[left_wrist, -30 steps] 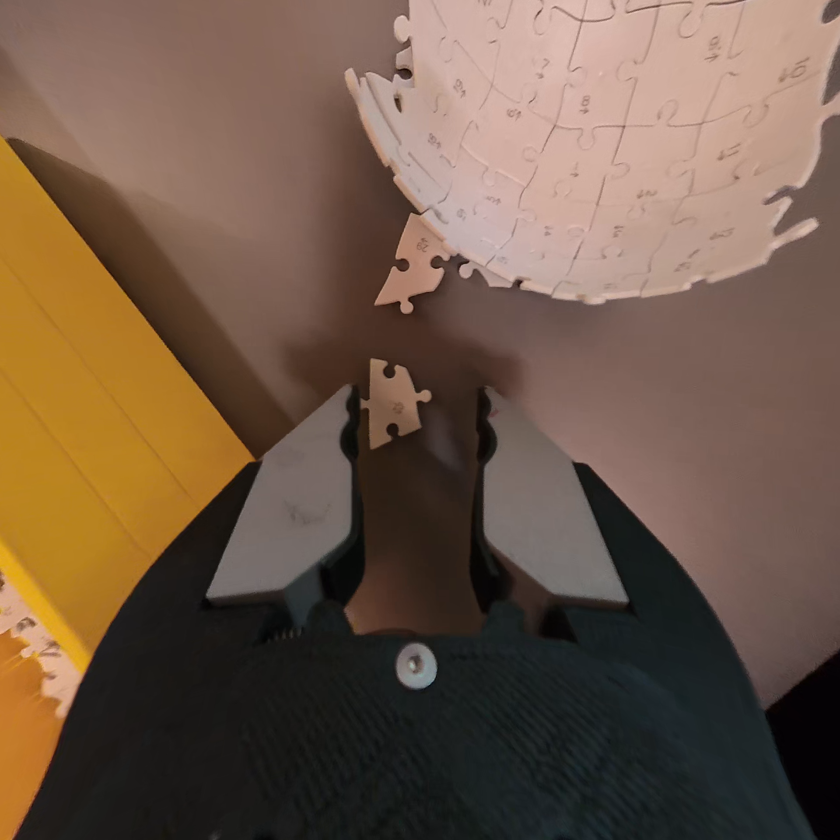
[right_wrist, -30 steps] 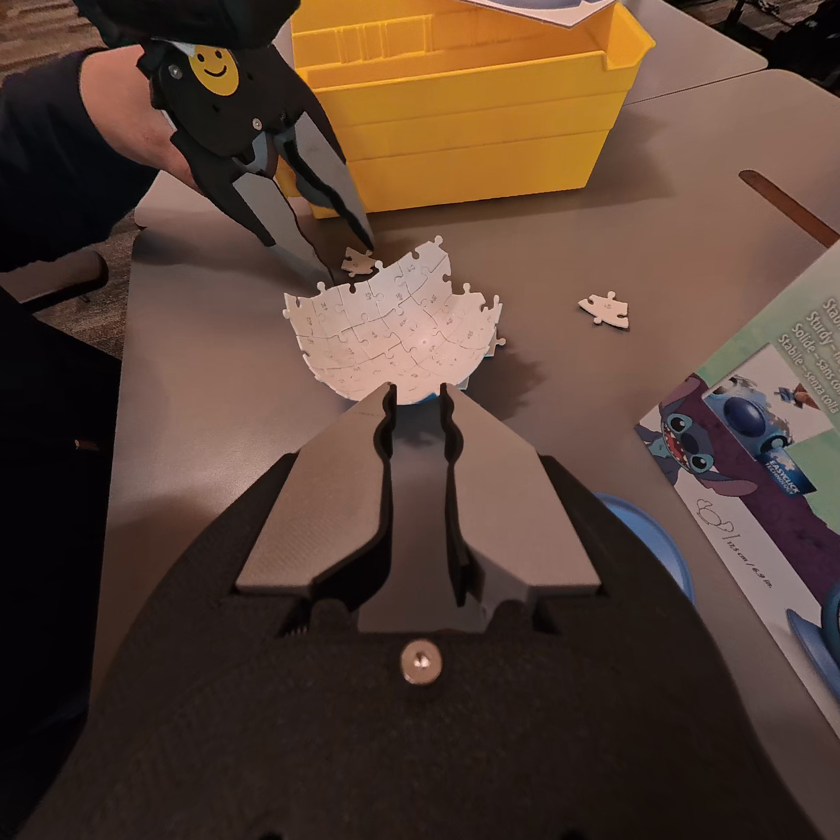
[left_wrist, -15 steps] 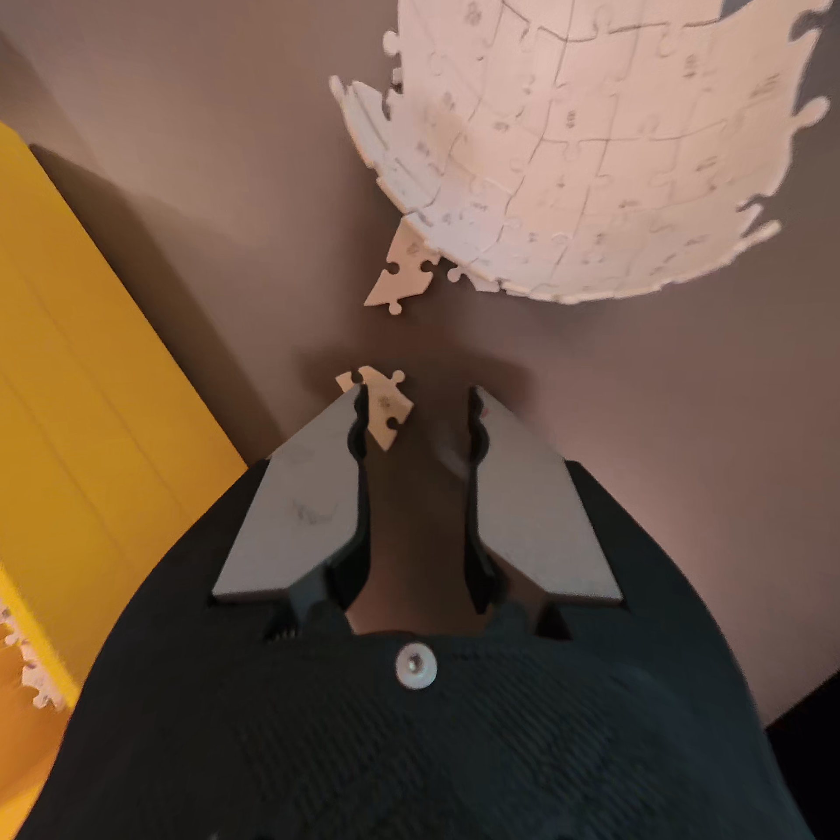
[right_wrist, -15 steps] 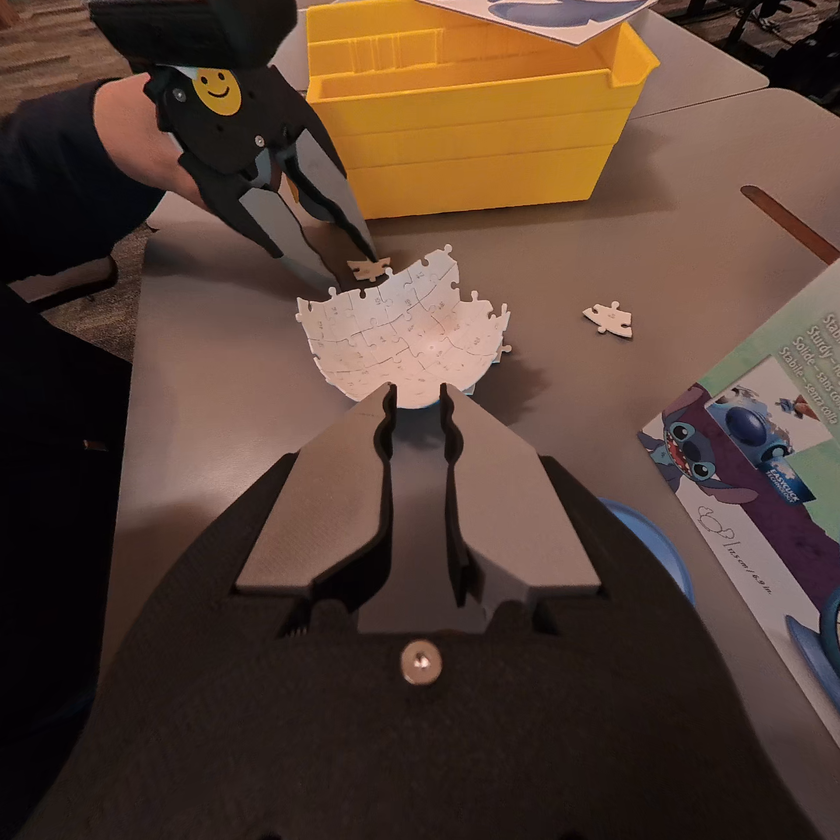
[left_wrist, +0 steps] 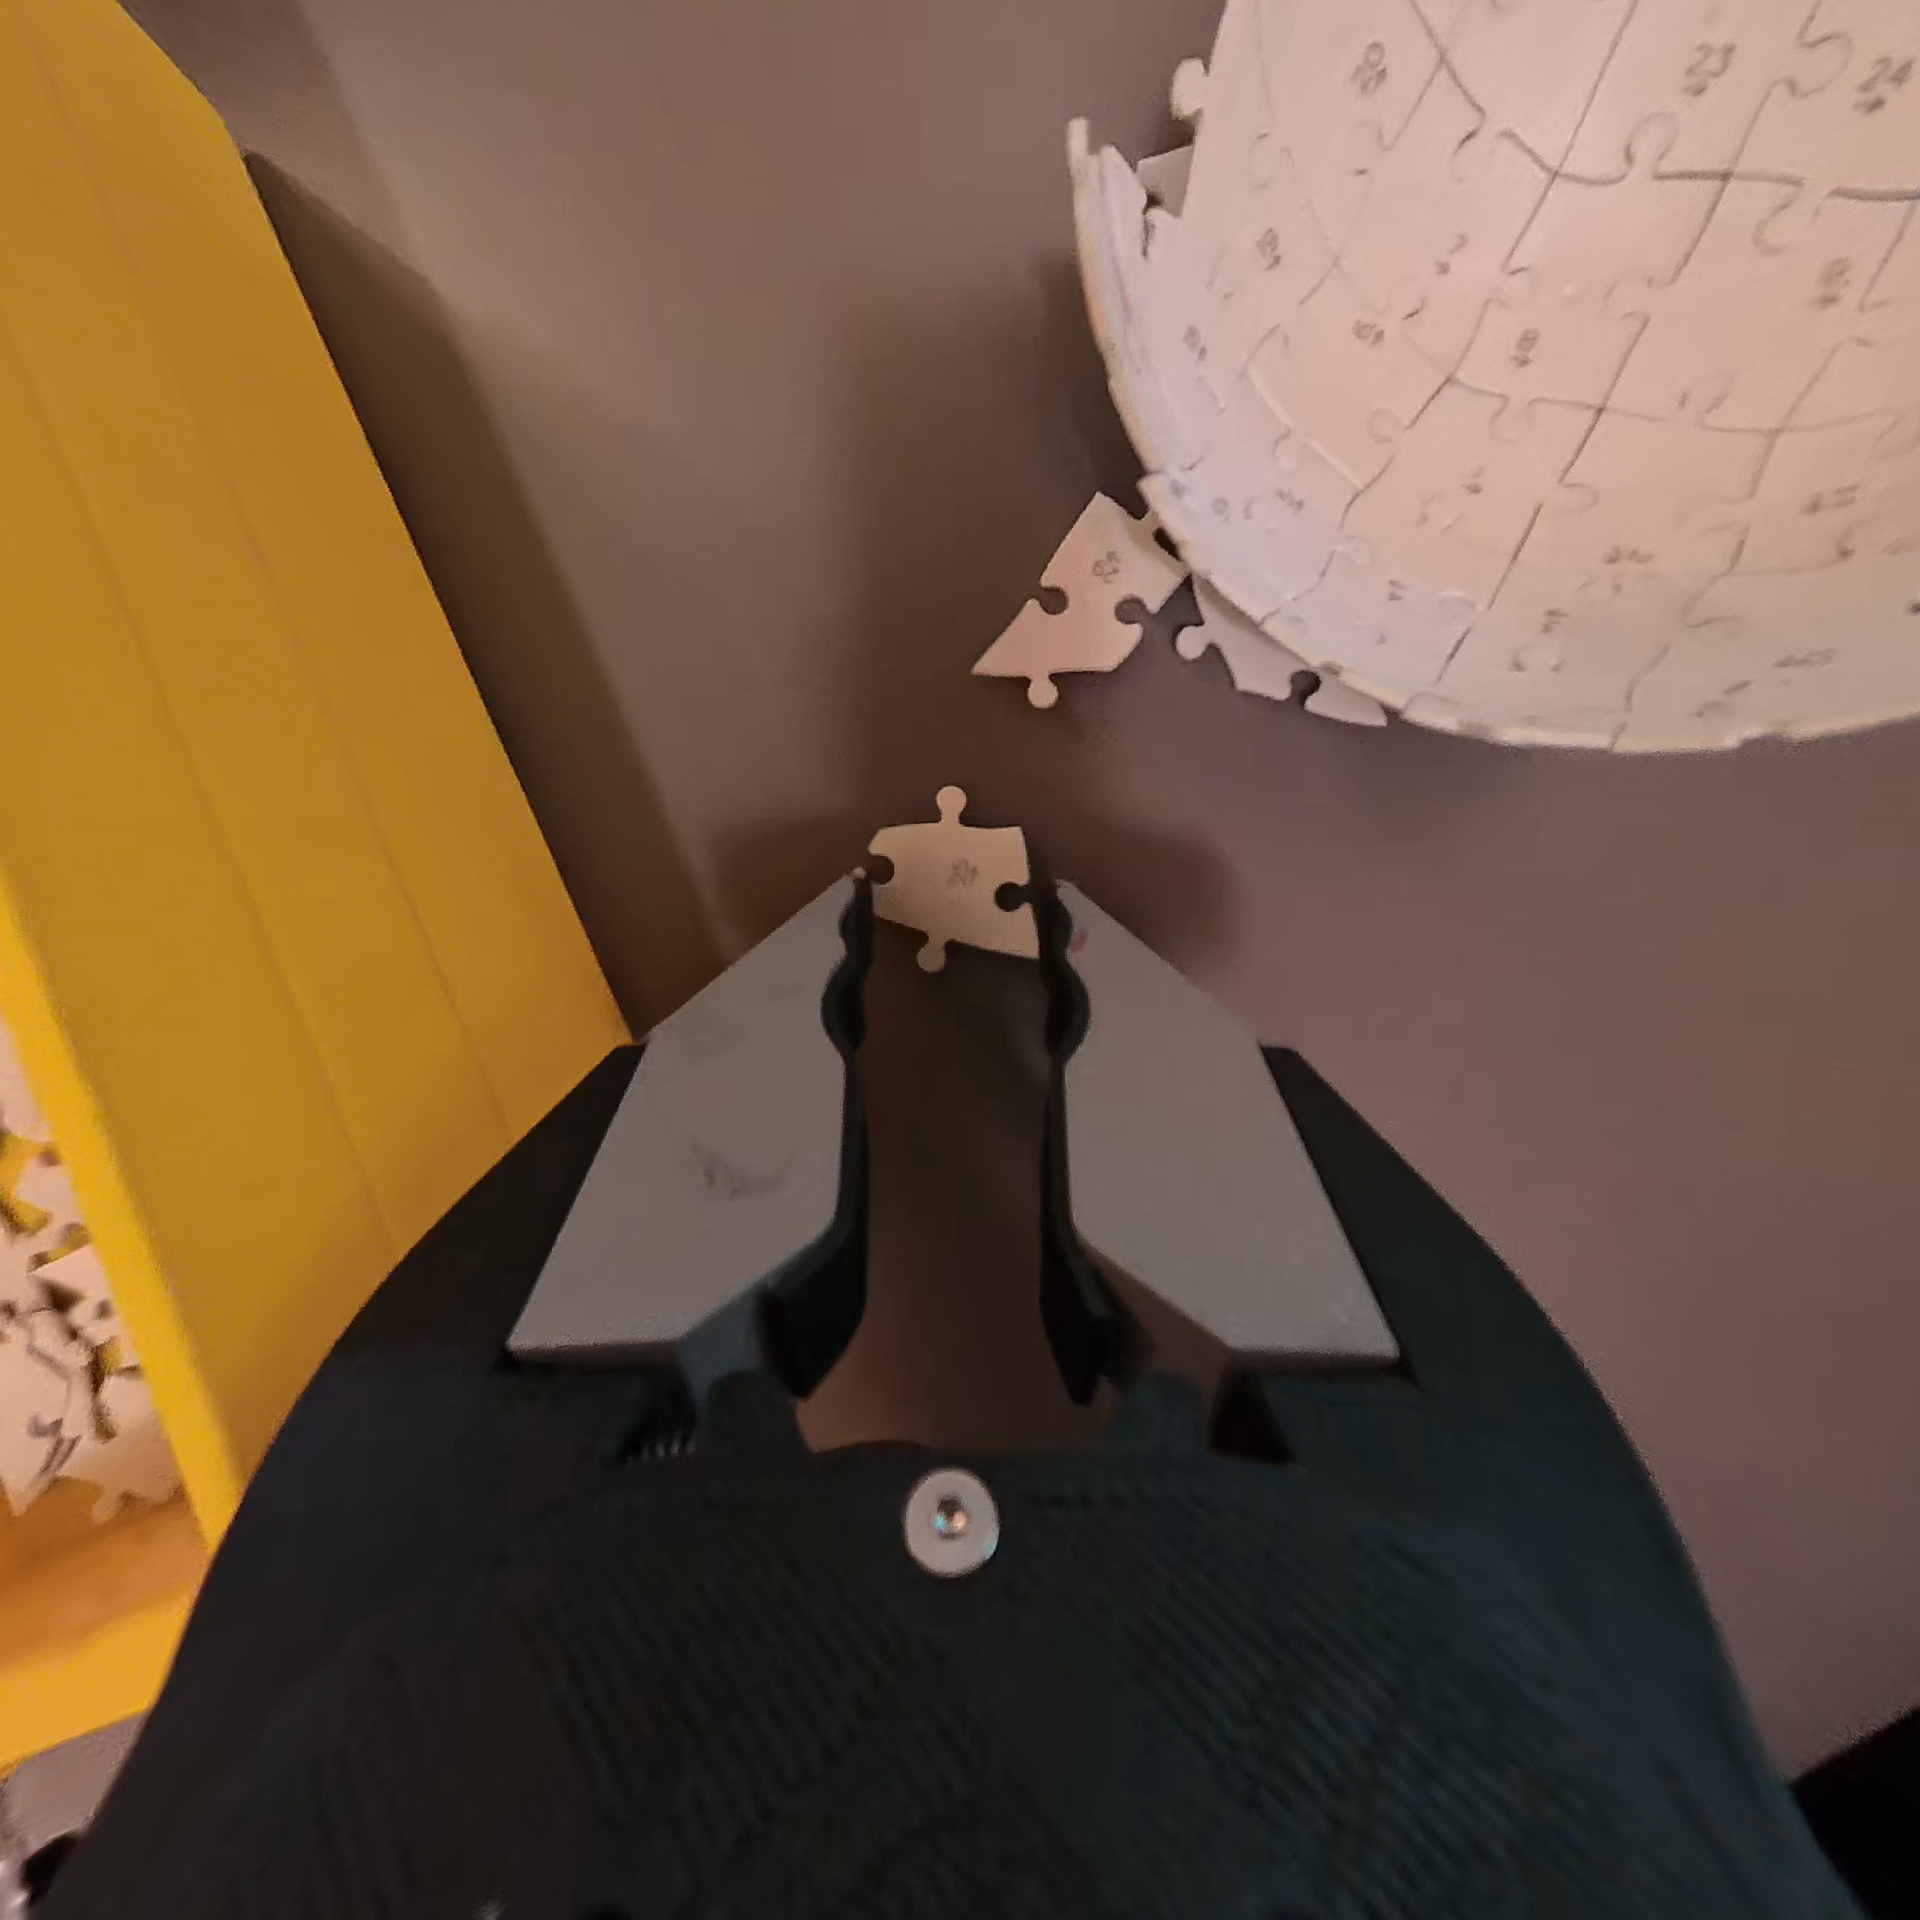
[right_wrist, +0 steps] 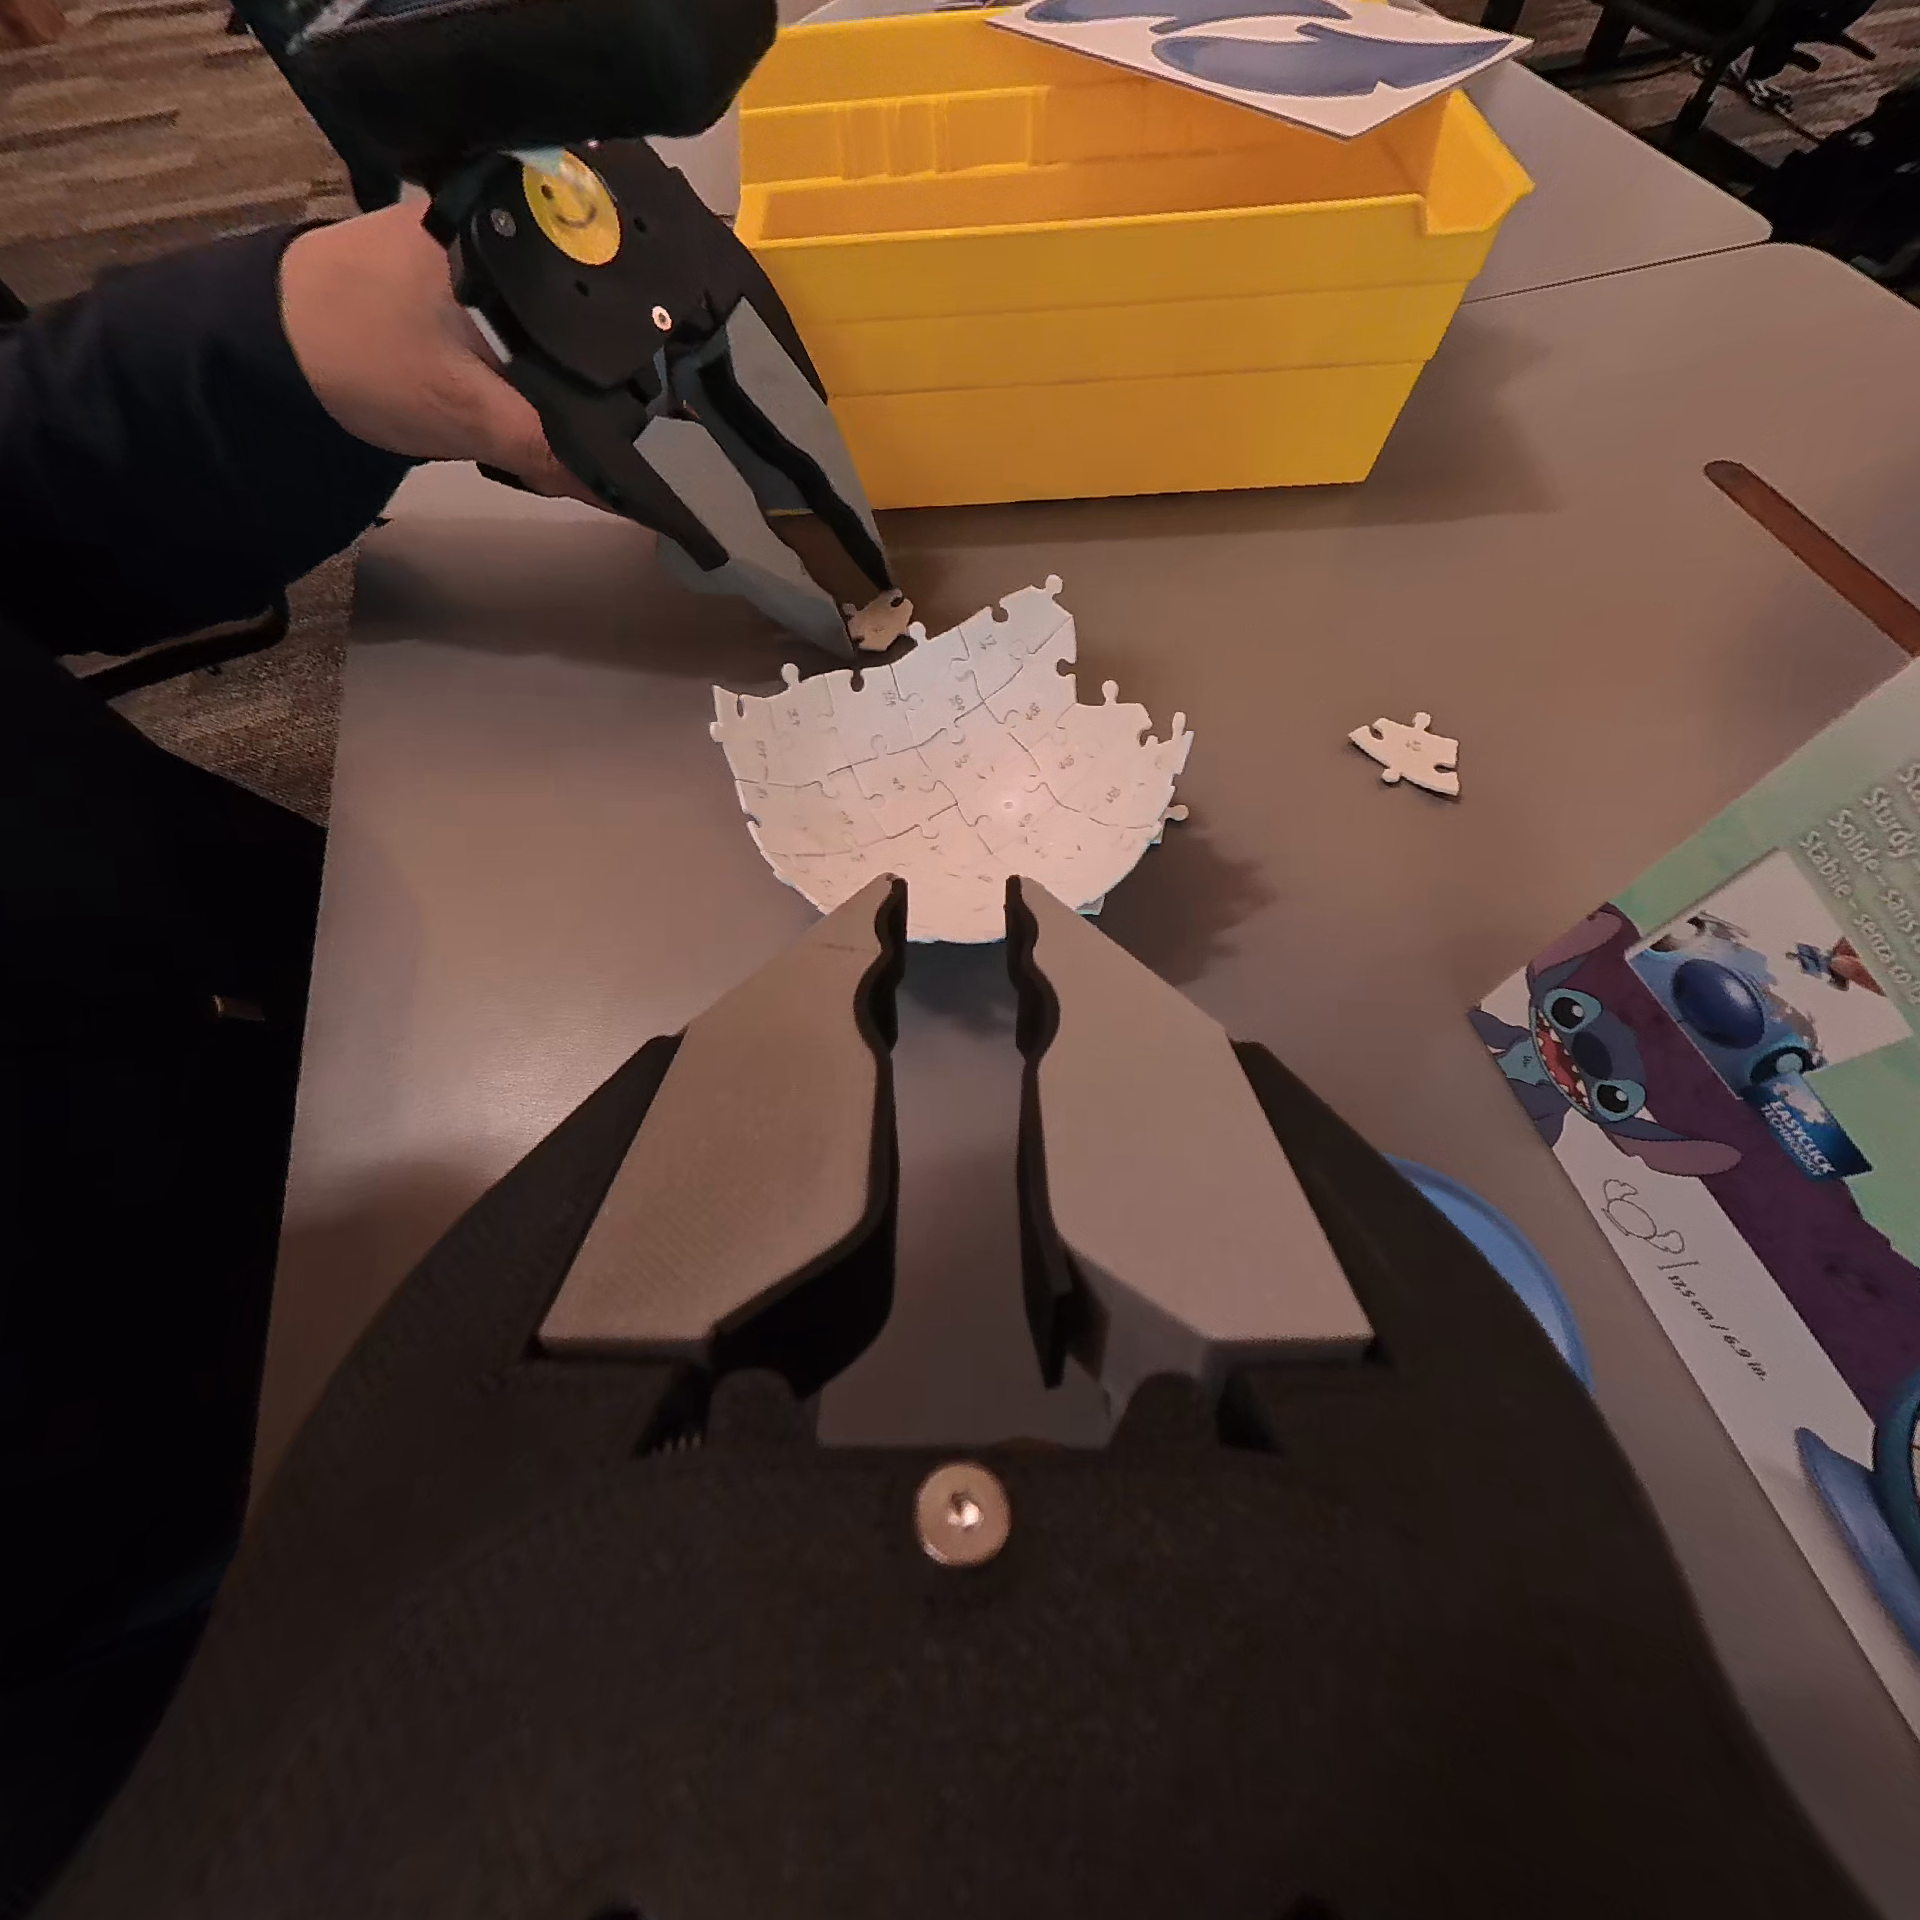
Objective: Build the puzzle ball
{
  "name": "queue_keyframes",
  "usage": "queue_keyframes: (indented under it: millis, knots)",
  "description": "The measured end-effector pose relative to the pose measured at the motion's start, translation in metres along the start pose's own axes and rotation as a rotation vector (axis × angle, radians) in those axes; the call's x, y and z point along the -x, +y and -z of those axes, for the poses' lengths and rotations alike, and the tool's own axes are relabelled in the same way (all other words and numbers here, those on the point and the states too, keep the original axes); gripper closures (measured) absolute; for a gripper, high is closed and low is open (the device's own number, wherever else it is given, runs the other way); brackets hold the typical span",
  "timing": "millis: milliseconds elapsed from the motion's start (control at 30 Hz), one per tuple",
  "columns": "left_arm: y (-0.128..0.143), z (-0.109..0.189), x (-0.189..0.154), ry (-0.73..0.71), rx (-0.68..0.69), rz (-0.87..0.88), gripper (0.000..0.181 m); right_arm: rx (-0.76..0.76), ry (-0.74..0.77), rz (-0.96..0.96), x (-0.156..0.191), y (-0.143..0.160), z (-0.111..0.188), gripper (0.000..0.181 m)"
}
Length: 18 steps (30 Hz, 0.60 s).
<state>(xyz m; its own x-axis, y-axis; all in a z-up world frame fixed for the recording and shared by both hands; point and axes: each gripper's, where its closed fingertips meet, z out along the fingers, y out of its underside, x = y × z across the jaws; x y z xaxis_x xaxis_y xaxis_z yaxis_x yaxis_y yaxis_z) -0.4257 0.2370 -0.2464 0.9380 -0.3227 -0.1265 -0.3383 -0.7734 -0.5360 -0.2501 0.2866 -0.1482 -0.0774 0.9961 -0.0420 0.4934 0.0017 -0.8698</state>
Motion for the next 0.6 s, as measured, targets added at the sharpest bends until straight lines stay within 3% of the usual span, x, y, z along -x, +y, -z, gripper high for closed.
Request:
queue_keyframes:
  millis: [367,500,600]
  knots:
    - [-0.0041,-0.0032,-0.004,0.066,-0.022,0.013,0.15,-0.001,-0.007,0.011,0.0042,-0.0015,-0.0002,0.166]
    - [-0.0075,-0.0033,-0.0001,0.014,-0.018,-0.033,0.111,-0.005,-0.011,0.013,0.0054,-0.0024,0.0013,0.166]
    - [-0.0088,-0.004,-0.0004,0.019,0.011,-0.059,0.108,-0.01,-0.017,0.022,0.0085,-0.004,0.0021,0.166]
